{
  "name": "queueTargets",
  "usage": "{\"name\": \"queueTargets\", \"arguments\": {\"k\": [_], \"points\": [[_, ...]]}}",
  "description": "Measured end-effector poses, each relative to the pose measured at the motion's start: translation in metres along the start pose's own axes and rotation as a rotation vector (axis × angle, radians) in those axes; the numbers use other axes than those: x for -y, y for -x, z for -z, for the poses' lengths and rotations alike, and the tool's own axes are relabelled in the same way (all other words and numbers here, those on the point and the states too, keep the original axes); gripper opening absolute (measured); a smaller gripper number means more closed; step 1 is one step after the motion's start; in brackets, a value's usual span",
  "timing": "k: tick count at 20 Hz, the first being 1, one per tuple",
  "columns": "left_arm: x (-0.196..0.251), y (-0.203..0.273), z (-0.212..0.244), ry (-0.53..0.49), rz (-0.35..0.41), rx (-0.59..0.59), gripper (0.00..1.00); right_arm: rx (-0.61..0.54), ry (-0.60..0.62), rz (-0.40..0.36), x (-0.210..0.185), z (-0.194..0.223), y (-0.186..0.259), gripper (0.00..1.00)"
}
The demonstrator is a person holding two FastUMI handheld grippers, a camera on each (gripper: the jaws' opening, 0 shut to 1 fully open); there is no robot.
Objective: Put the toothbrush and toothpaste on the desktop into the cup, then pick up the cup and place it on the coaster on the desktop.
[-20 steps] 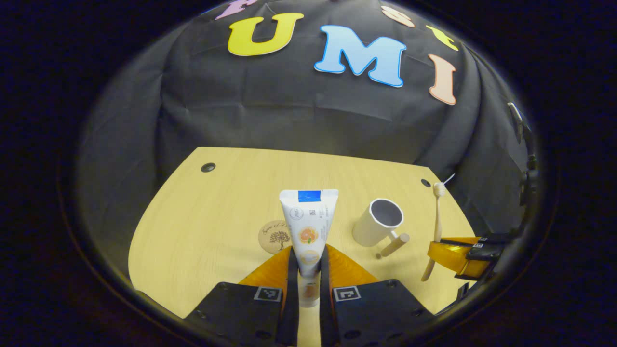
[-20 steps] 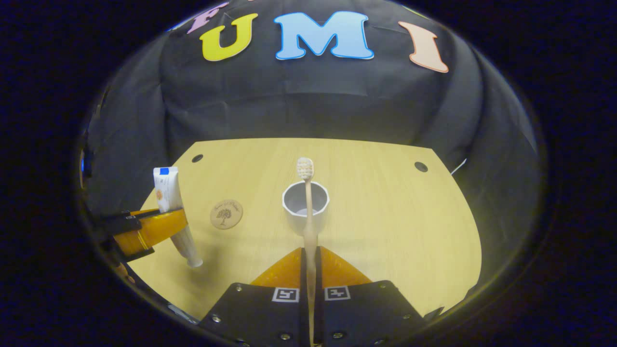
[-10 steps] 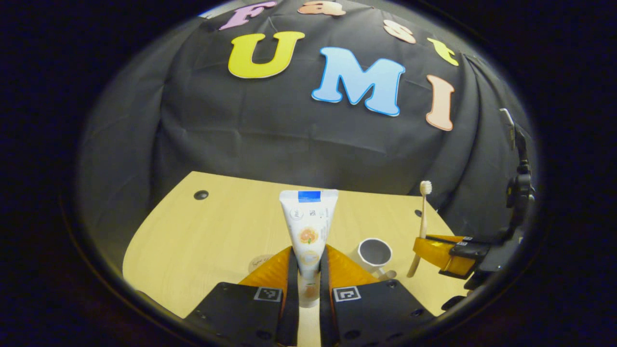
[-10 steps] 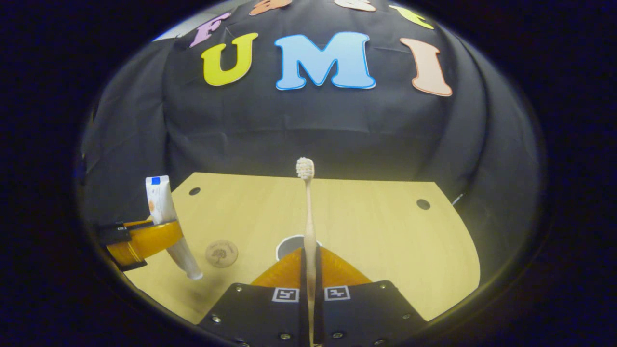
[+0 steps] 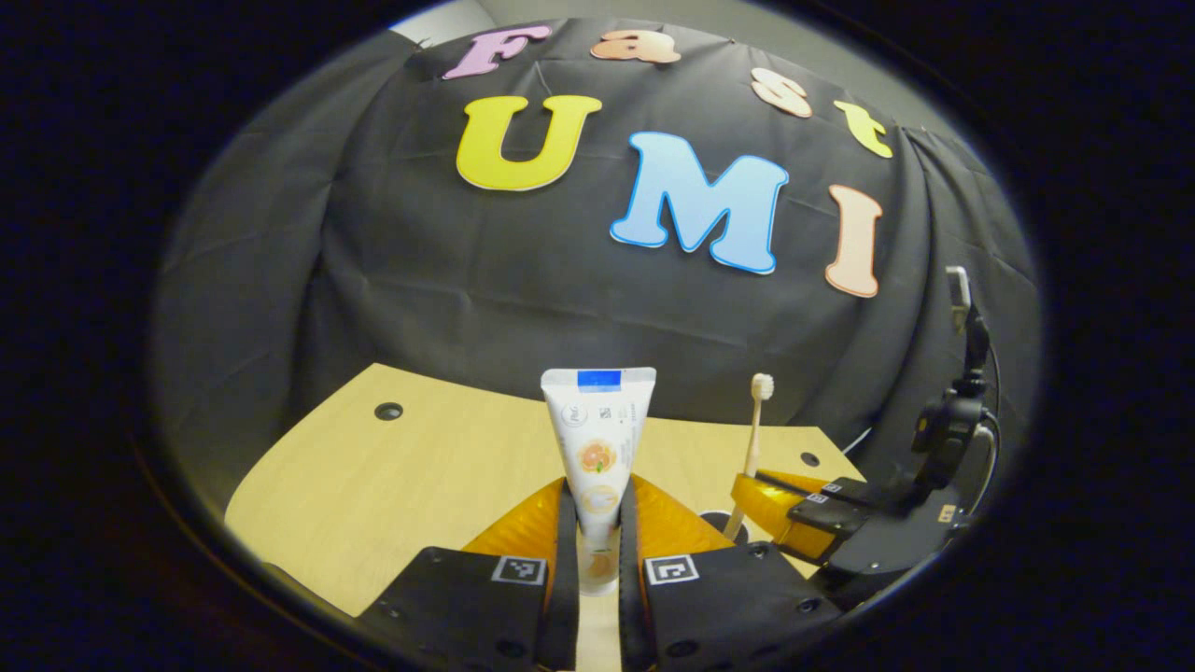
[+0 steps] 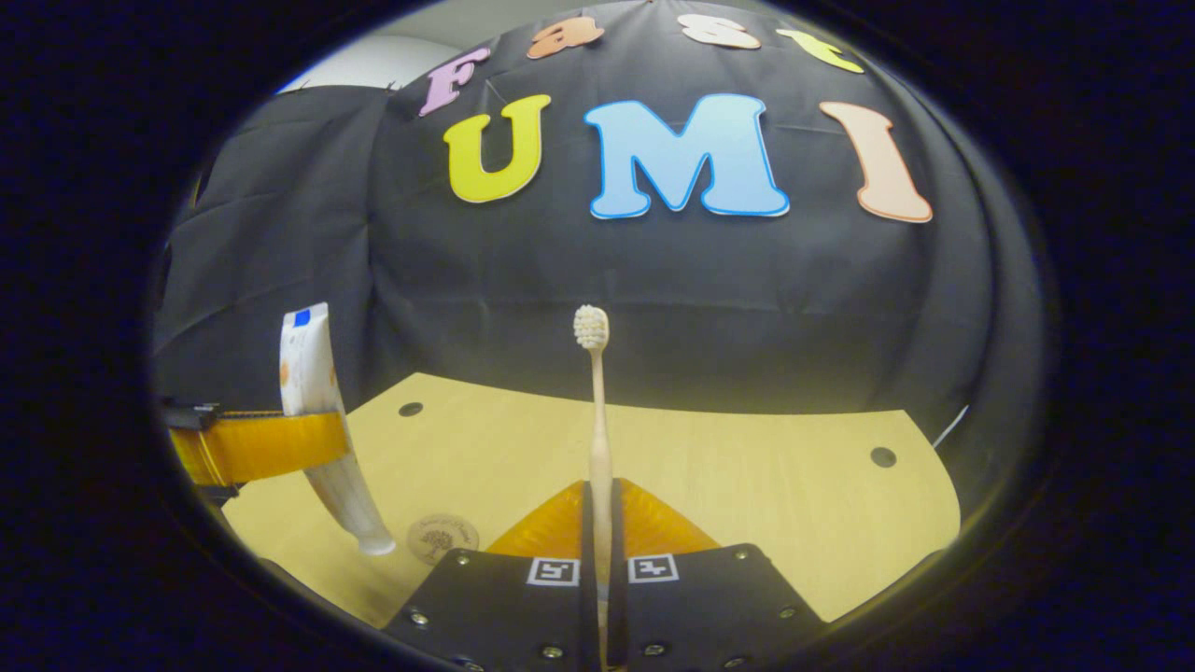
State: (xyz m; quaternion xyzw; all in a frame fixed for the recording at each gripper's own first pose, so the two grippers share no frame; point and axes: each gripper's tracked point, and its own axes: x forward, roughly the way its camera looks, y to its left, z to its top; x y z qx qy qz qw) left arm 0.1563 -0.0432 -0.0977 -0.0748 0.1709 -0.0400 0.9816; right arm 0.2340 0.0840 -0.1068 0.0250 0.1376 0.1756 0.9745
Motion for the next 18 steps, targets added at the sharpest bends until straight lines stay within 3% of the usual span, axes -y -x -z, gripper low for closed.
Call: {"name": "queueTargets", "arguments": {"k": [12,14,16,18], "points": [[-0.013,-0.004,0.015,0.008,-0.043,-0.033,0.24,-0.150,0.036,0.057,0.019,0.074,-0.021,0.05],[-0.011,-0.006,0.015,0.006,-0.040,-0.031,0.24,-0.156,0.026,0.040,0.017,0.075,-0.019,0.11],[-0.008,-0.008,0.015,0.006,-0.036,-0.030,0.24,-0.157,0.034,0.041,0.018,0.073,-0.015,0.31],[-0.006,-0.011,0.014,0.007,-0.033,-0.026,0.24,-0.146,0.034,0.031,0.017,0.070,-0.008,0.43]]}}
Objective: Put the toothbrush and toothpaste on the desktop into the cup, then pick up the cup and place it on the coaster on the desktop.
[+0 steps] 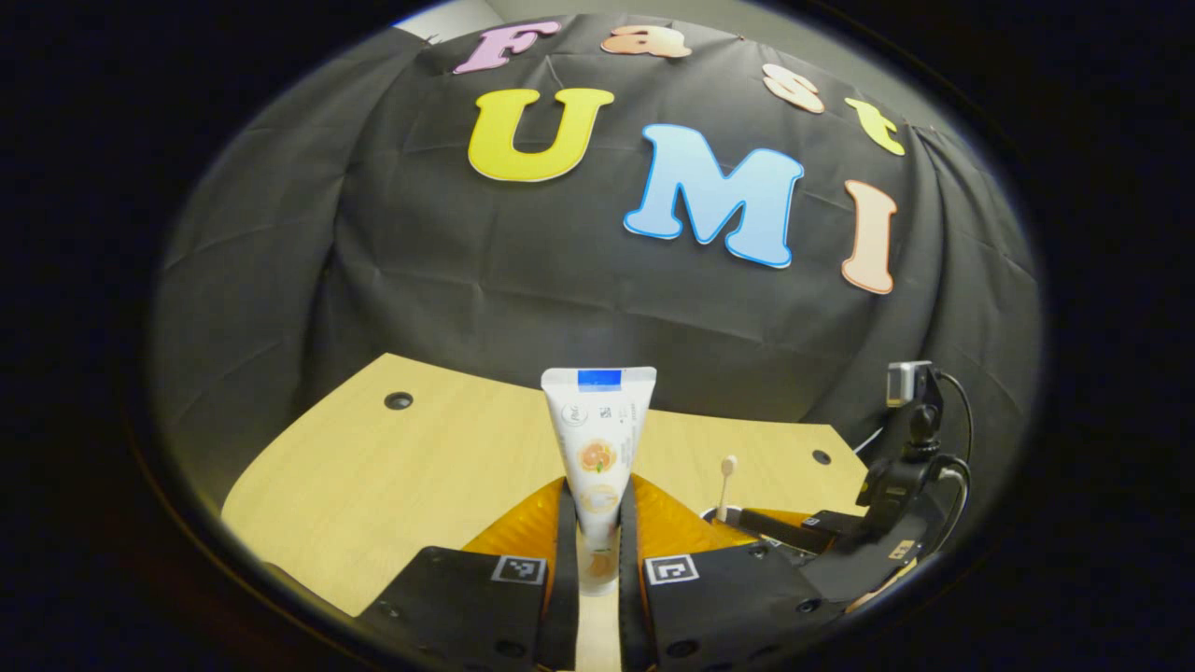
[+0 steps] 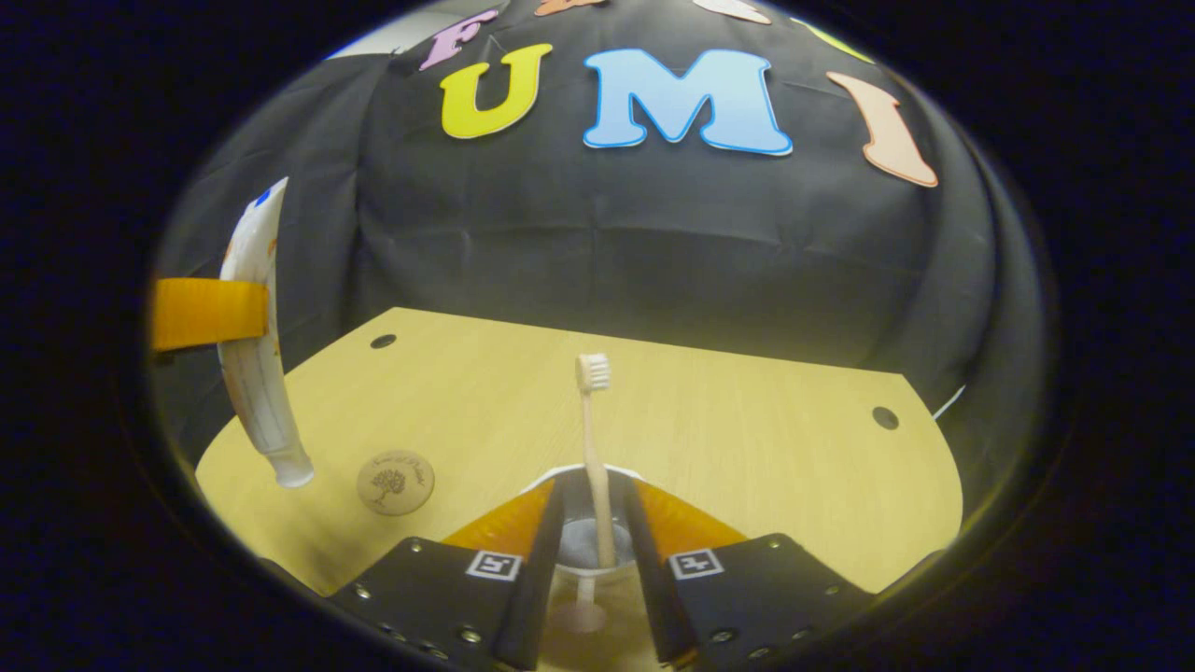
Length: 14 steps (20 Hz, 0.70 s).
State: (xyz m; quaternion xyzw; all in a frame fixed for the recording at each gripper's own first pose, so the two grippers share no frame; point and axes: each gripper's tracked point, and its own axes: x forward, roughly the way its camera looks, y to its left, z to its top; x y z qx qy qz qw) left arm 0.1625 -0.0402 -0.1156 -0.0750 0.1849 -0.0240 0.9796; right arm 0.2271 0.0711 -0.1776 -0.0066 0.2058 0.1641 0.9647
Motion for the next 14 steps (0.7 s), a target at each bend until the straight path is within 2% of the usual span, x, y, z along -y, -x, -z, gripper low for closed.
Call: {"name": "queueTargets", "arguments": {"k": [1,3,9,14], "points": [[0.002,-0.002,0.000,0.003,0.005,0.003,0.24,0.006,-0.002,0.002,0.002,-0.001,0.004,0.65],[0.006,-0.008,-0.002,0.011,0.015,0.014,0.24,0.024,-0.003,0.019,0.008,-0.007,0.013,0.77],[0.024,-0.028,-0.009,0.039,0.065,0.067,0.24,0.093,-0.011,0.061,0.032,-0.032,0.046,0.79],[0.049,-0.053,-0.015,0.100,0.132,0.112,0.24,0.142,-0.046,0.090,0.054,-0.048,0.079,0.79]]}}
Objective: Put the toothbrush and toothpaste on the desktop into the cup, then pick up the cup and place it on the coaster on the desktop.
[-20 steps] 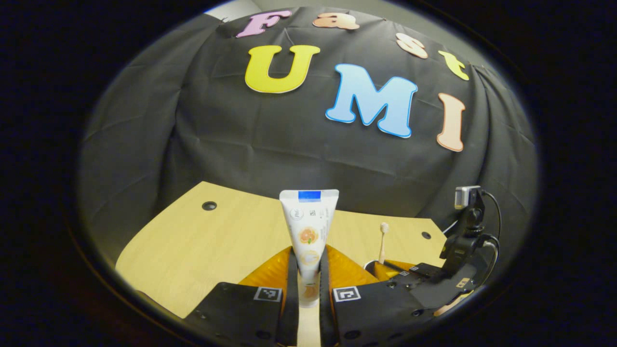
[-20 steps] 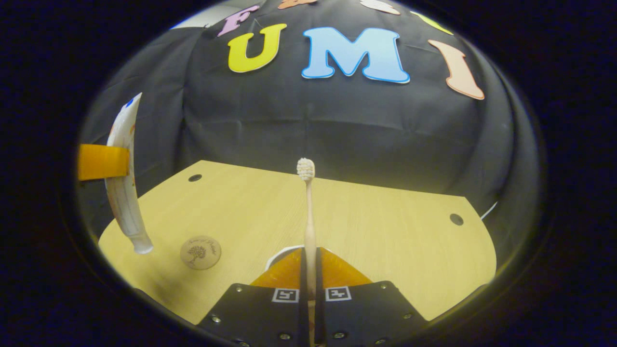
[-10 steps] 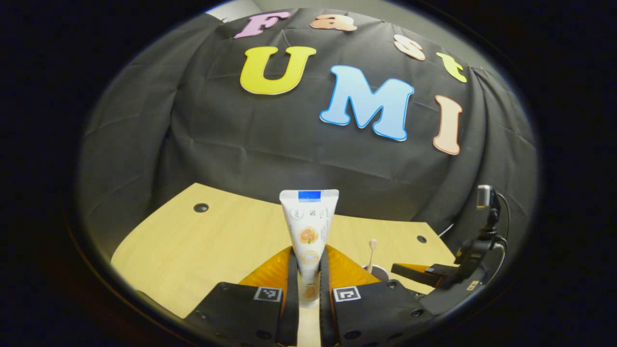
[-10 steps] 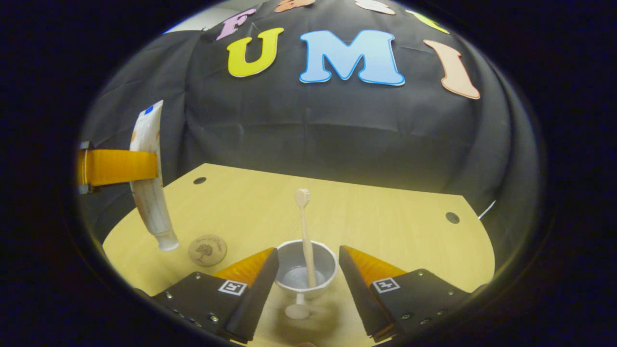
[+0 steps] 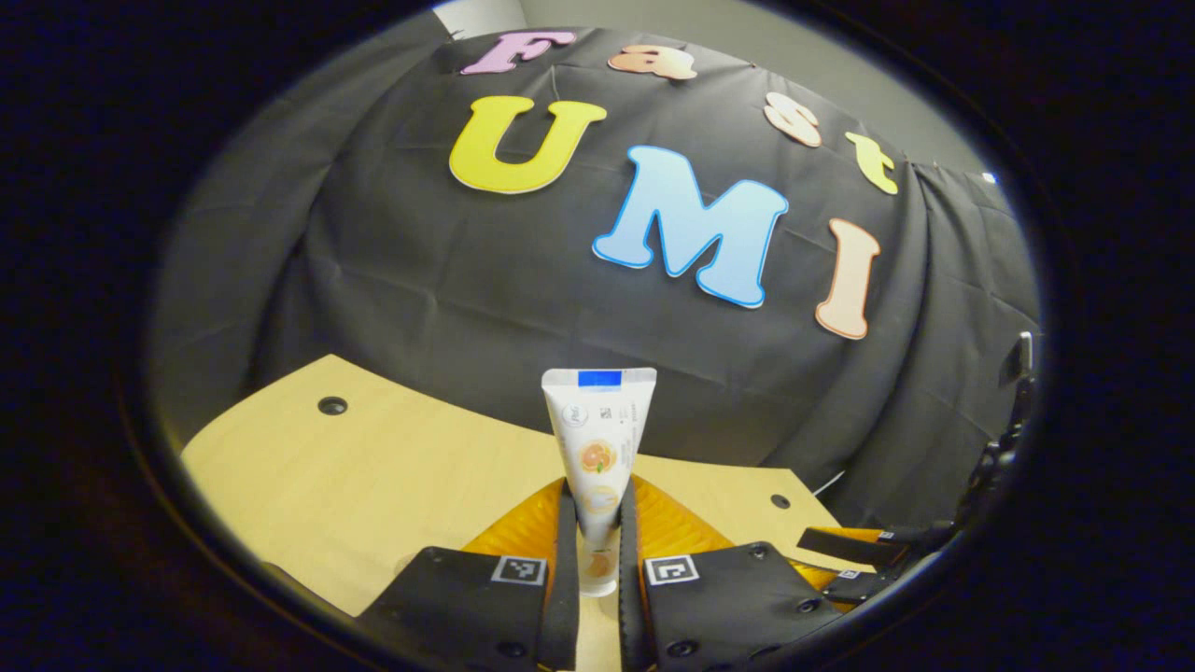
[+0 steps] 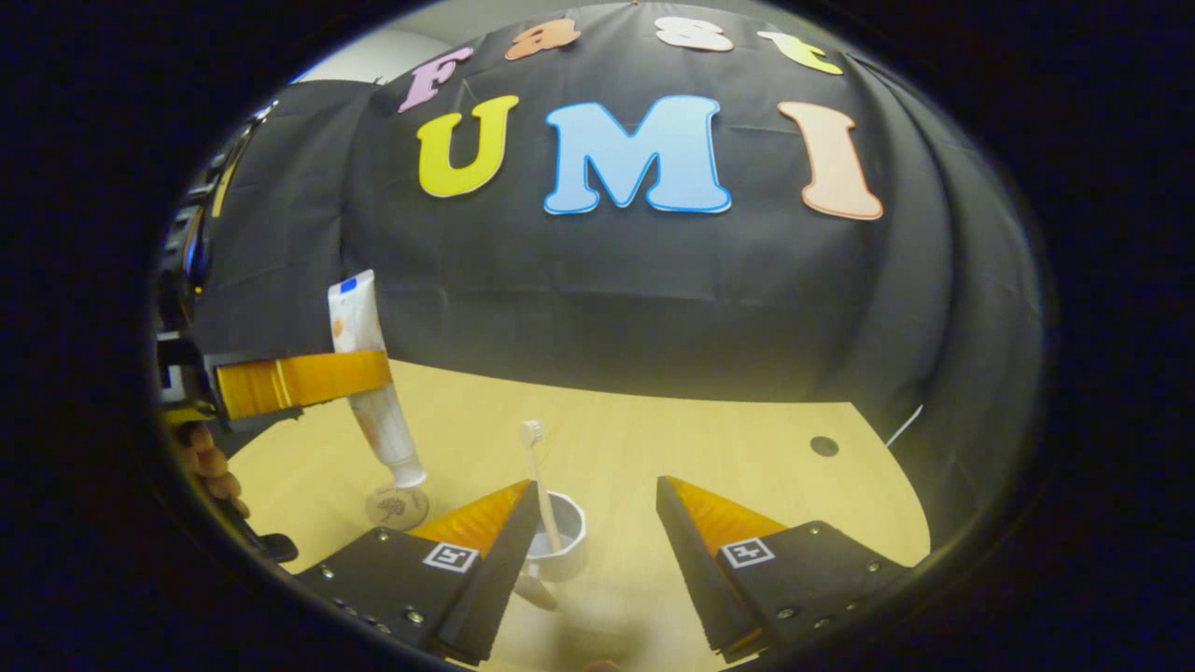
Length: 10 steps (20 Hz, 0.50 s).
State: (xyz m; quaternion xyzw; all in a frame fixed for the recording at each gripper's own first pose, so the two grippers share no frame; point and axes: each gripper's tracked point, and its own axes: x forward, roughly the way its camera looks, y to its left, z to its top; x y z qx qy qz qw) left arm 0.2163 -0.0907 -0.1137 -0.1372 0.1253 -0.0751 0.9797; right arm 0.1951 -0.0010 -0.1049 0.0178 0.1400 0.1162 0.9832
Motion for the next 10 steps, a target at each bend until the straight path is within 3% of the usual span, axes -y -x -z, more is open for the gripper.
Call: {"name": "queueTargets", "arguments": {"k": [10], "points": [[0.068,-0.041,0.053,0.019,0.123,-0.040,0.24,-0.074,-0.075,0.074,0.046,0.032,0.040,0.79]]}}
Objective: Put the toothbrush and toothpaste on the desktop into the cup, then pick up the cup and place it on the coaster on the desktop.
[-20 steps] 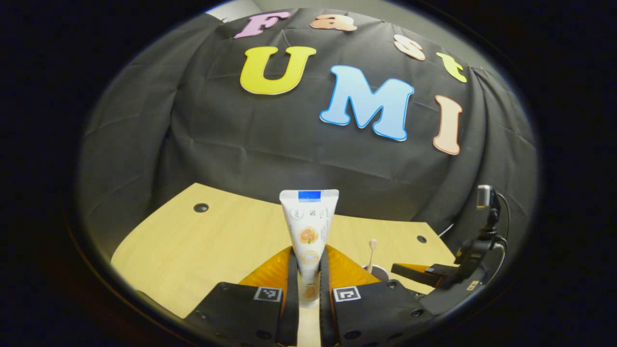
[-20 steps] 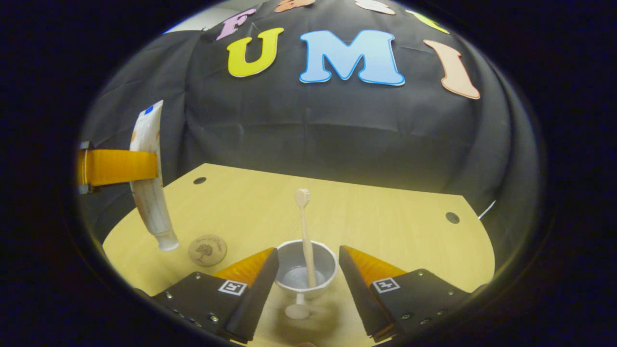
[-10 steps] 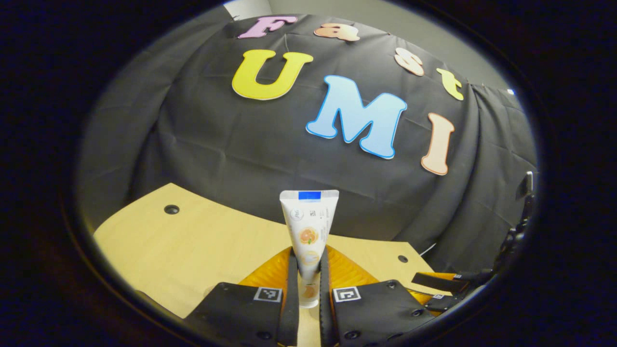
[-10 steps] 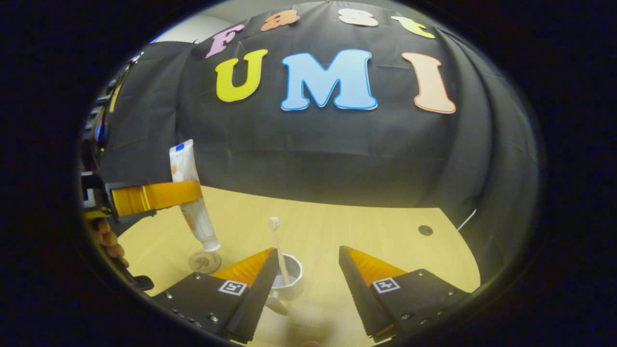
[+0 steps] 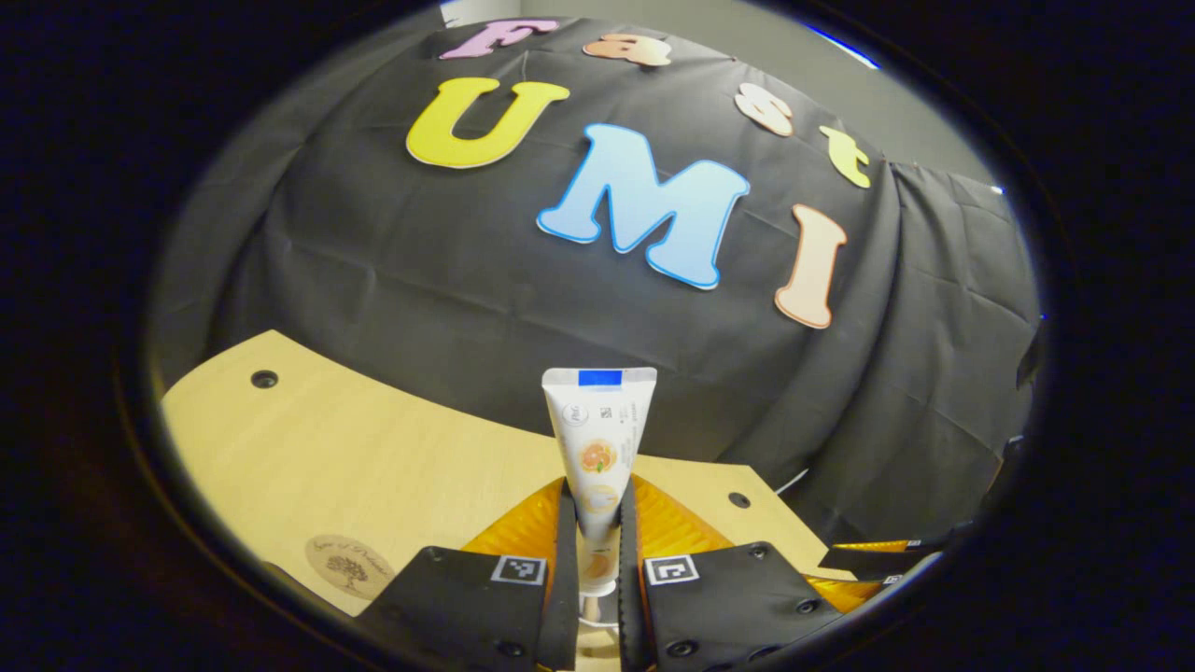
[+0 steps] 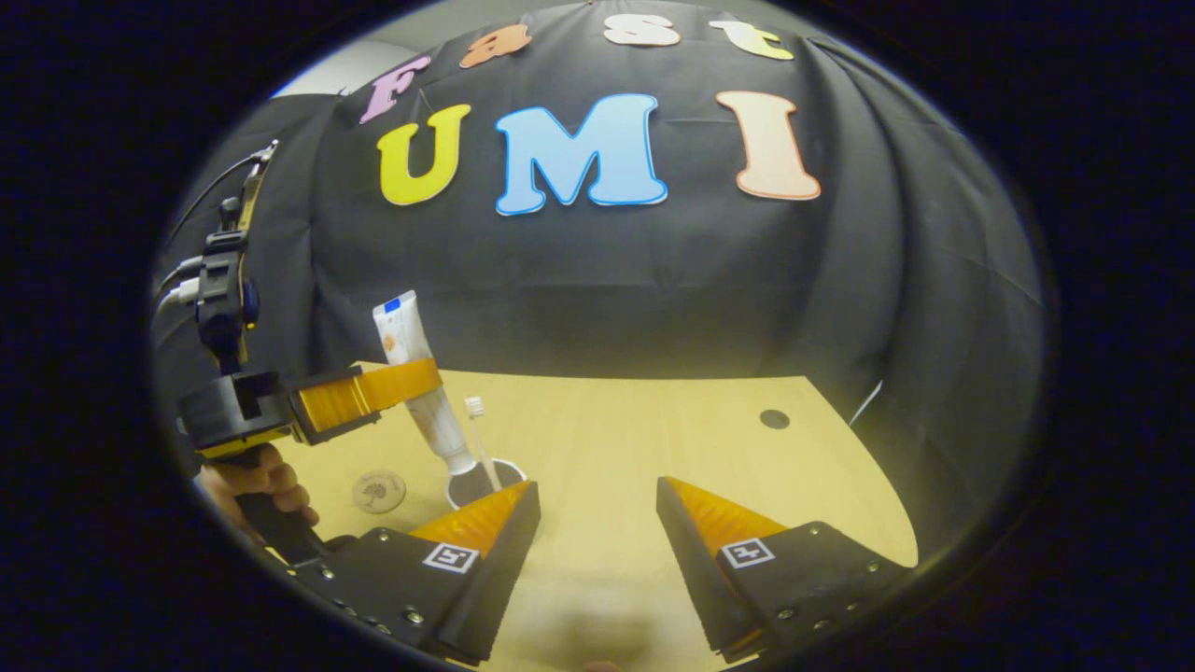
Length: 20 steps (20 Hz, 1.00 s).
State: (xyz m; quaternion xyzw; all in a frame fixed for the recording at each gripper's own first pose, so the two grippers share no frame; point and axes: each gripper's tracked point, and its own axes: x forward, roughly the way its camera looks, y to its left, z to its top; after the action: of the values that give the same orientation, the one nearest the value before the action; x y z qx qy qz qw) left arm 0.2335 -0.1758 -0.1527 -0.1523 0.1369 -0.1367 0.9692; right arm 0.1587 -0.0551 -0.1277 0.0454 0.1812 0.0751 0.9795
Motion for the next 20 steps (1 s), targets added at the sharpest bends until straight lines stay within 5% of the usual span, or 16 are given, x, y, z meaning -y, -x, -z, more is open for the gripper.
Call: {"name": "queueTargets", "arguments": {"k": [13,15,16,17,20], "points": [[0.022,-0.018,0.073,-0.135,0.017,-0.105,0.24,-0.072,-0.071,0.007,0.012,0.025,0.001,0.79],[0.023,-0.018,0.073,-0.150,0.023,-0.106,0.29,-0.077,-0.079,0.000,0.010,0.026,0.000,0.79],[0.022,-0.019,0.071,-0.163,0.016,-0.100,0.46,-0.079,-0.081,-0.003,0.009,0.027,-0.001,0.79],[0.020,-0.018,0.068,-0.169,0.014,-0.094,0.39,-0.082,-0.083,-0.005,0.008,0.027,-0.001,0.79],[0.018,-0.013,0.070,-0.155,0.006,-0.105,0.66,-0.087,-0.081,-0.009,0.005,0.029,-0.002,0.79]]}}
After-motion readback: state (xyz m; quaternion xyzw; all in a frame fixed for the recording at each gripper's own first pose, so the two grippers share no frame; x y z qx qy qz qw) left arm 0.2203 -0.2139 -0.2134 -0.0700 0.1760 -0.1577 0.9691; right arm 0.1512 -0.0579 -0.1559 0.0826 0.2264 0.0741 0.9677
